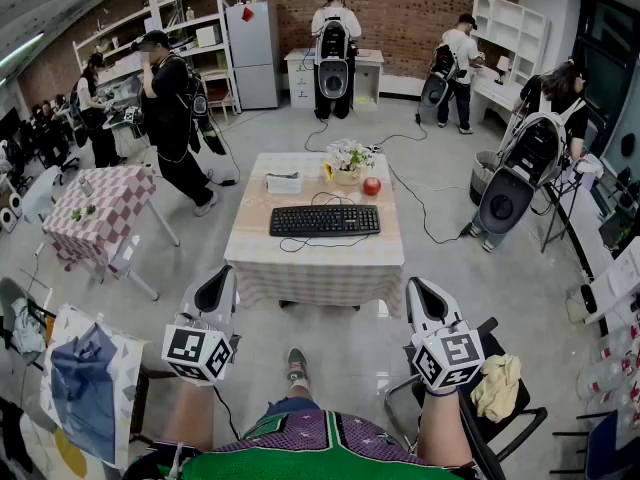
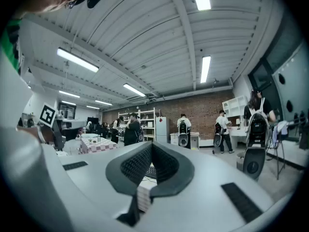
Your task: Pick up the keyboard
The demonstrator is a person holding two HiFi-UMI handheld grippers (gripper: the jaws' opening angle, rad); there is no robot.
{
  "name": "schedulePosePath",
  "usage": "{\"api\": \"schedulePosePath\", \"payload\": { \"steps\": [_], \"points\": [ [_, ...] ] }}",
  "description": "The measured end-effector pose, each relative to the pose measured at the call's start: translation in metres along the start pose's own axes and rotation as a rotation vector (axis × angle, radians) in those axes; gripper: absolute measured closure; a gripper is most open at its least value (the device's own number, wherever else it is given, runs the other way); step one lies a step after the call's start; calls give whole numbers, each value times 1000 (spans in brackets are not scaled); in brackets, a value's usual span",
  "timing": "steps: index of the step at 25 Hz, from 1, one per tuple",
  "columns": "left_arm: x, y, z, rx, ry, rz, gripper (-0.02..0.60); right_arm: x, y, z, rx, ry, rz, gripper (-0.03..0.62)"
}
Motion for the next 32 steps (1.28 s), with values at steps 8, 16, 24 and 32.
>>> {"api": "schedulePosePath", "payload": {
  "steps": [8, 16, 24, 32],
  "points": [
    [-7, -8, -3, -54, 22, 4, 563, -2, -9, -4, 71, 2, -38, 595],
    [-8, -11, -7, -50, 20, -5, 563, 4, -5, -4, 82, 6, -29, 595],
    [-3, -16, -18, -44, 21, -15, 563, 21, -2, -12, 78, 46, -4, 594],
    [11, -28, -37, -52, 34, -21, 563, 49, -9, -17, 75, 74, -33, 594]
  ]
}}
Point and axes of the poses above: the fingertips, and each gripper's own axes: x forward along the fingers, z to its right, y out of its top, the point moved 1 cm from there along -x, backward along the fingers, and after that the axes turned 4 degrees about z, right-handed, at the moved point
